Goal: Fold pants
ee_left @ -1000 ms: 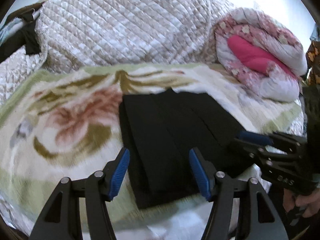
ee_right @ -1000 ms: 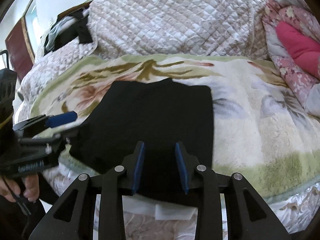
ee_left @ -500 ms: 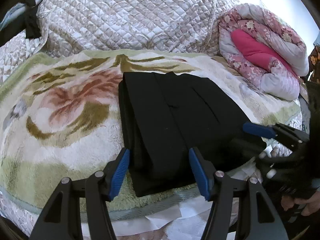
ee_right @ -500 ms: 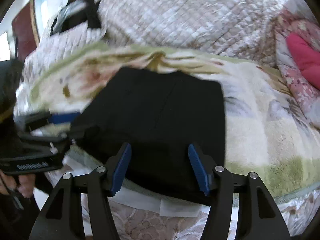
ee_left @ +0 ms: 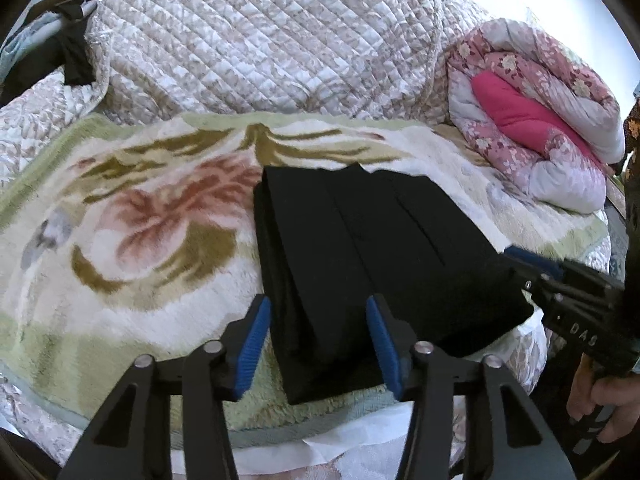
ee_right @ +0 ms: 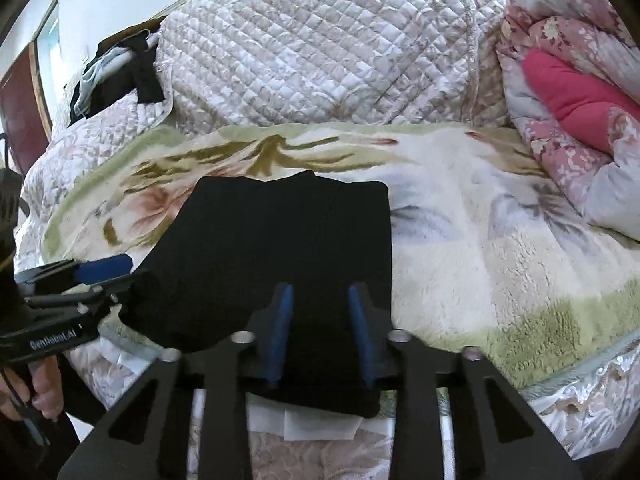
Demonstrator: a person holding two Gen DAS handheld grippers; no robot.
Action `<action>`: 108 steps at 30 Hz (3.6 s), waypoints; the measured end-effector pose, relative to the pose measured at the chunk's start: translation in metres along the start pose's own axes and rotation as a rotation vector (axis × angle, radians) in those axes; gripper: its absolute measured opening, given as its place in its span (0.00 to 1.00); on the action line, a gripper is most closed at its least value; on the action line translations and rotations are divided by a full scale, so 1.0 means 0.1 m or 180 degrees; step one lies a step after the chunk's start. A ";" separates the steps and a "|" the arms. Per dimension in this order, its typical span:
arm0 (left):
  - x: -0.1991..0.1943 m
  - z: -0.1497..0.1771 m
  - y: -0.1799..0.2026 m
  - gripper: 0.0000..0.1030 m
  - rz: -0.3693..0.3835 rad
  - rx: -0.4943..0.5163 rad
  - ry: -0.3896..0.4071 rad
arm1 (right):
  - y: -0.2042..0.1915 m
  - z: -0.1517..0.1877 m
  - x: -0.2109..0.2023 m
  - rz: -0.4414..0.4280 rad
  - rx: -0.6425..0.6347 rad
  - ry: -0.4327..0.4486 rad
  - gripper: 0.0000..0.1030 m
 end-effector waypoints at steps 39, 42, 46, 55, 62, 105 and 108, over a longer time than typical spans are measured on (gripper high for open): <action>0.14 0.00 0.17 0.32 0.0125 0.0134 -0.0019 | 0.11 0.06 0.18 0.0086 0.0127 -0.0190 0.21; 0.12 -0.01 0.12 0.32 0.0086 0.0115 -0.0017 | 0.13 0.06 0.17 0.0041 0.0194 -0.0187 0.23; 0.12 -0.01 -0.05 0.32 0.0032 -0.0030 -0.0066 | 0.20 0.03 0.13 0.0072 0.0267 -0.0137 0.24; 0.18 -0.04 -0.22 0.43 0.0383 -0.0410 -0.0186 | 0.40 0.05 0.27 -0.0401 0.0860 -0.0388 0.53; 0.42 -0.07 -0.31 0.57 0.0617 -0.0766 -0.0290 | 0.39 -0.04 0.55 -0.0829 0.1181 -0.0620 0.53; 1.00 -1.30 -1.24 0.26 -0.0178 -0.0516 -0.0113 | 0.34 -1.38 1.19 -0.0471 0.0495 -0.0227 0.19; 0.73 -1.29 -1.09 0.26 -0.0115 -0.0491 0.0061 | 0.18 -1.32 1.01 -0.0409 0.0290 -0.0160 0.19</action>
Point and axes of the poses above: each gripper's, at about its wrist camera, not at the fingertips, and x roughly the way its jaws point, y to its right, z to its underside, the point moved 9 cm from there along x, roughly the way its jaws point, and after that the axes turned 4 degrees about z, right-handed, at the moved point
